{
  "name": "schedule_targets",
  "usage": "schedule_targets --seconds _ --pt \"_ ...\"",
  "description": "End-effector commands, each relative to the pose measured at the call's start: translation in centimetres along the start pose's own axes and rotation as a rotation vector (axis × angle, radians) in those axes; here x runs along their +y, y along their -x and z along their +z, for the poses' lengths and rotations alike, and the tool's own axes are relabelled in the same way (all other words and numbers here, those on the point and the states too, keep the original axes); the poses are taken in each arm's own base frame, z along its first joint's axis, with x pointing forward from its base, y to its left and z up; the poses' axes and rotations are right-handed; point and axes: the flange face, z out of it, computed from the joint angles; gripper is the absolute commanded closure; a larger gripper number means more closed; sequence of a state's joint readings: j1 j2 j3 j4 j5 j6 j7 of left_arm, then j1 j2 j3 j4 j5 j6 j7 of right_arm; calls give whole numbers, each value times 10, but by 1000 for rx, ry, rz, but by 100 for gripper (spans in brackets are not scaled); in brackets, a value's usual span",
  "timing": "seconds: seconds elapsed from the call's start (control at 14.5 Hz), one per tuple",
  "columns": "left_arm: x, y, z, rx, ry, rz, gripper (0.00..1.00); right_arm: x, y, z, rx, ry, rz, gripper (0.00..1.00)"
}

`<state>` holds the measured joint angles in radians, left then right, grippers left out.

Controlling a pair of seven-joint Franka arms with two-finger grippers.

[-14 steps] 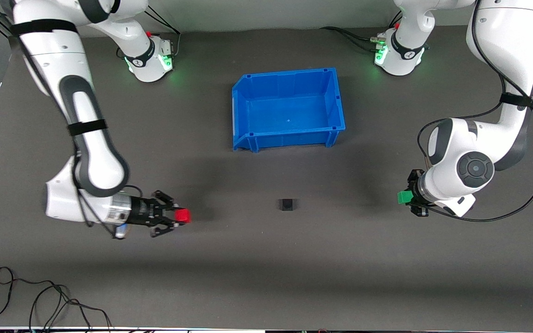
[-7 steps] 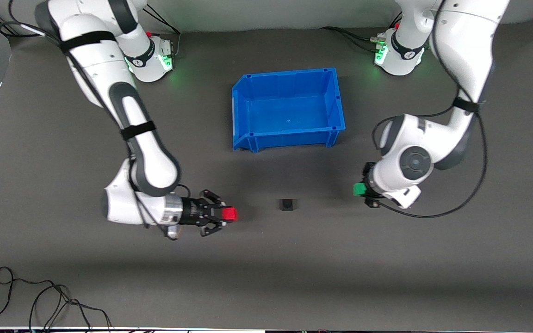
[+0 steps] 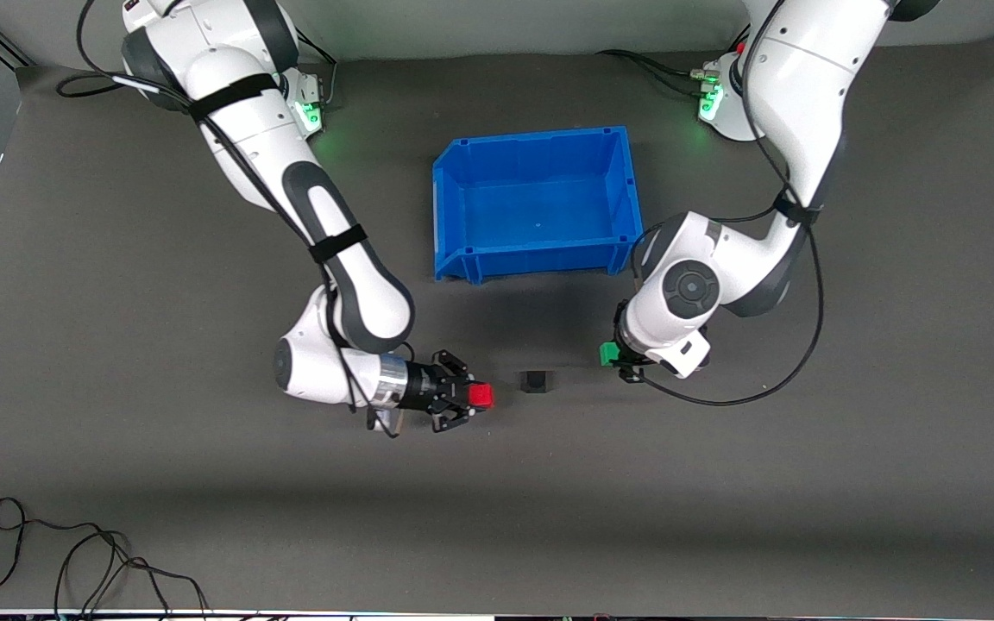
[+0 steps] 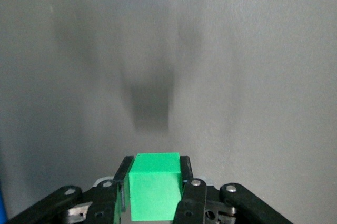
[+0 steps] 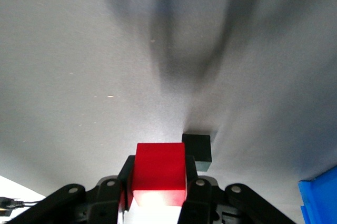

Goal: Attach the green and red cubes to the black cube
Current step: 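Carry the red cube with the right gripper while the left gripper carries green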

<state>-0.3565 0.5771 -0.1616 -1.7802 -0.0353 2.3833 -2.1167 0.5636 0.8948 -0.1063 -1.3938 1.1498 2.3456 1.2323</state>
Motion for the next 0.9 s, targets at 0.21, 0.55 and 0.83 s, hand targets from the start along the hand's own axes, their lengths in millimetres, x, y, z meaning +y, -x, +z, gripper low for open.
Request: schedule_targets --seconds 0.21,0.55,0.83 --pt "12 51 4 -43 39 -13 100 13 9 41 -16 -58 58 91" --pt "17 46 27 -34 41 -4 100 29 14 63 -5 -28 84 95" --pt "14 57 29 -41 43 1 100 36 14 74 14 -43 81 94"
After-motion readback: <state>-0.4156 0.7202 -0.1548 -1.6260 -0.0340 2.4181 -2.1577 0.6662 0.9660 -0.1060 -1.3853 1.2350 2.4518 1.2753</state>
